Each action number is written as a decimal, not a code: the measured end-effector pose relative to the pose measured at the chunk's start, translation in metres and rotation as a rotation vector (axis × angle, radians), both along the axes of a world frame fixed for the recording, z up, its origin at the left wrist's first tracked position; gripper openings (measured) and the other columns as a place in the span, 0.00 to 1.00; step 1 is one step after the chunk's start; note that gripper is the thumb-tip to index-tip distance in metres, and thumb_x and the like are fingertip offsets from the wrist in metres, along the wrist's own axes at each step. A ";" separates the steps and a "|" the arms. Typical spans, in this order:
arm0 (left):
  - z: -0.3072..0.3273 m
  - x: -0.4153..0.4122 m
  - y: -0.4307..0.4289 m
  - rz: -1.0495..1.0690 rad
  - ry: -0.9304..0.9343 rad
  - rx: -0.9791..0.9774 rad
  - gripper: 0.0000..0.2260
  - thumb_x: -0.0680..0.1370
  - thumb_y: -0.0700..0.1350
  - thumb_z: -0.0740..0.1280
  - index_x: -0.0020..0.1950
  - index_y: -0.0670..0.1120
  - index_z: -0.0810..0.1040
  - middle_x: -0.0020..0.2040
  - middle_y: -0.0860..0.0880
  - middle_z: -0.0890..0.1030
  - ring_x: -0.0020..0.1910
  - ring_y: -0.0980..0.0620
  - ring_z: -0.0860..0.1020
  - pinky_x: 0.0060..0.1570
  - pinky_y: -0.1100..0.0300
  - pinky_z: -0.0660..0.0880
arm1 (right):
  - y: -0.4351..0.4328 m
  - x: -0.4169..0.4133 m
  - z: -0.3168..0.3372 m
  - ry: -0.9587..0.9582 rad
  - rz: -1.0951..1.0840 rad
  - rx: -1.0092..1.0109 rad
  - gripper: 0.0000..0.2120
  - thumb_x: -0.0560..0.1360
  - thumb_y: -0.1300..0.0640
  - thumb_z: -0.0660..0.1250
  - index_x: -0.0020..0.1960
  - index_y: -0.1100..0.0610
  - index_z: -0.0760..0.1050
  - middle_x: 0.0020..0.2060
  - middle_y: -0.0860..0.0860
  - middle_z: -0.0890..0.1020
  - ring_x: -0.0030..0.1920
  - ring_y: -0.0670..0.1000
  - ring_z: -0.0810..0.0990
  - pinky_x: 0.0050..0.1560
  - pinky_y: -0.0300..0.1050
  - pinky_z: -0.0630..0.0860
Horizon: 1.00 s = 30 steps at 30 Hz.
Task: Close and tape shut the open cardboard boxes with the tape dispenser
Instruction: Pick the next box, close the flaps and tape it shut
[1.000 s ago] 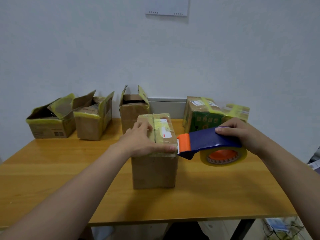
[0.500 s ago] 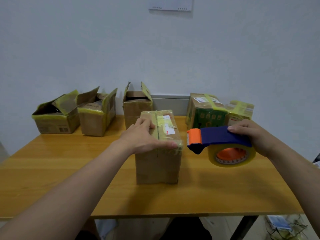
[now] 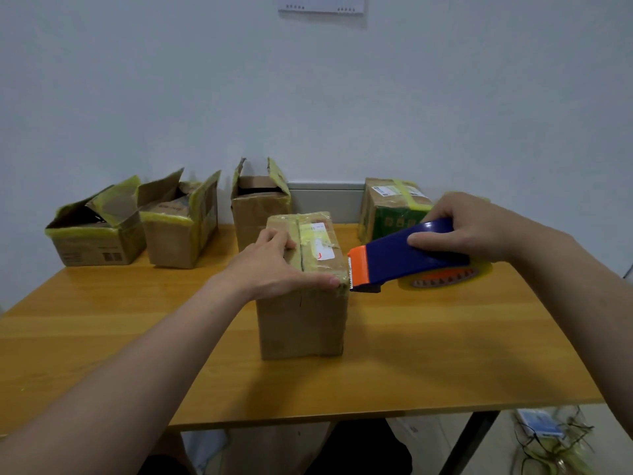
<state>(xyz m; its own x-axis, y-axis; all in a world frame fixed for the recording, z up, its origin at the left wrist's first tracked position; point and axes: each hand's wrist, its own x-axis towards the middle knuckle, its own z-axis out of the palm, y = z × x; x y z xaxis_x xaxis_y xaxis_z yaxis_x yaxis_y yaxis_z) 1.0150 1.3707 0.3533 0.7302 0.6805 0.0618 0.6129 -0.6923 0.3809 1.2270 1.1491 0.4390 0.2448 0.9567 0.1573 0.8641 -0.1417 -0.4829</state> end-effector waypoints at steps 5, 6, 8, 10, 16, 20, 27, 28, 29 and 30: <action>0.004 -0.004 0.001 -0.016 0.013 -0.014 0.64 0.47 0.89 0.59 0.76 0.53 0.65 0.73 0.53 0.65 0.66 0.50 0.70 0.63 0.46 0.76 | -0.009 0.008 0.008 -0.138 0.021 -0.098 0.16 0.72 0.40 0.73 0.40 0.54 0.83 0.32 0.47 0.85 0.33 0.46 0.83 0.36 0.47 0.78; 0.004 -0.004 0.000 -0.018 0.013 -0.020 0.64 0.48 0.89 0.60 0.76 0.53 0.65 0.73 0.53 0.64 0.66 0.50 0.70 0.63 0.47 0.76 | -0.017 0.014 0.005 -0.125 -0.003 -0.099 0.17 0.72 0.39 0.72 0.41 0.53 0.83 0.32 0.47 0.85 0.34 0.46 0.83 0.36 0.48 0.79; 0.004 -0.004 0.000 -0.015 0.010 -0.038 0.64 0.48 0.89 0.61 0.76 0.53 0.64 0.73 0.53 0.64 0.66 0.50 0.70 0.62 0.47 0.75 | -0.030 0.025 0.000 -0.130 -0.052 -0.085 0.21 0.70 0.35 0.71 0.43 0.53 0.84 0.34 0.47 0.85 0.36 0.47 0.84 0.38 0.51 0.81; 0.005 -0.003 -0.001 -0.017 0.010 -0.048 0.63 0.49 0.88 0.62 0.75 0.53 0.64 0.73 0.53 0.64 0.66 0.50 0.70 0.62 0.48 0.75 | -0.037 0.031 -0.004 -0.129 -0.081 -0.070 0.23 0.68 0.34 0.68 0.44 0.54 0.84 0.34 0.47 0.86 0.36 0.47 0.84 0.38 0.50 0.81; 0.006 -0.005 -0.001 -0.032 0.074 0.032 0.62 0.51 0.90 0.56 0.75 0.53 0.64 0.74 0.52 0.65 0.67 0.48 0.71 0.63 0.44 0.75 | -0.021 0.019 -0.012 0.006 -0.091 0.180 0.19 0.72 0.38 0.71 0.38 0.55 0.82 0.29 0.50 0.83 0.30 0.47 0.81 0.34 0.46 0.74; 0.004 -0.006 -0.007 -0.017 0.050 0.265 0.54 0.55 0.90 0.49 0.70 0.57 0.71 0.73 0.53 0.72 0.69 0.49 0.71 0.67 0.43 0.70 | 0.001 0.007 -0.021 0.125 -0.113 0.402 0.26 0.70 0.35 0.70 0.37 0.60 0.82 0.30 0.57 0.82 0.33 0.59 0.80 0.34 0.53 0.73; -0.027 -0.024 -0.014 -0.444 -0.295 0.467 0.22 0.79 0.66 0.61 0.71 0.63 0.78 0.69 0.63 0.78 0.70 0.61 0.74 0.64 0.54 0.77 | 0.045 -0.017 -0.049 0.380 -0.226 0.746 0.24 0.78 0.46 0.70 0.38 0.67 0.81 0.31 0.60 0.82 0.31 0.57 0.79 0.33 0.45 0.70; -0.030 -0.028 -0.010 -0.472 -0.322 0.469 0.21 0.80 0.65 0.61 0.71 0.63 0.77 0.70 0.64 0.77 0.71 0.63 0.72 0.65 0.57 0.76 | 0.051 -0.022 -0.051 0.398 -0.226 0.766 0.23 0.79 0.47 0.69 0.38 0.66 0.81 0.30 0.56 0.82 0.31 0.51 0.79 0.33 0.44 0.71; -0.032 -0.032 -0.005 -0.505 -0.340 0.457 0.20 0.81 0.65 0.61 0.71 0.64 0.76 0.69 0.66 0.76 0.72 0.66 0.71 0.66 0.60 0.74 | 0.056 -0.028 -0.052 0.421 -0.231 0.792 0.22 0.80 0.48 0.69 0.39 0.66 0.82 0.29 0.53 0.82 0.31 0.48 0.79 0.31 0.42 0.71; -0.030 -0.036 -0.001 -0.540 -0.339 0.436 0.20 0.81 0.65 0.61 0.72 0.64 0.76 0.70 0.67 0.76 0.72 0.68 0.69 0.67 0.62 0.71 | 0.062 -0.034 -0.052 0.460 -0.238 0.825 0.21 0.80 0.50 0.69 0.39 0.67 0.81 0.28 0.52 0.81 0.31 0.47 0.79 0.31 0.40 0.71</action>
<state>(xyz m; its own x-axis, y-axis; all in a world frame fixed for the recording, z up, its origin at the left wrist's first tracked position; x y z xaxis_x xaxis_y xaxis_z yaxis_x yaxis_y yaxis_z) 0.9794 1.3694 0.3229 0.8473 0.0978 0.5220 0.0456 -0.9927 0.1120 1.1932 1.2106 0.3870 0.6226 0.5062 0.5968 0.5587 0.2465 -0.7919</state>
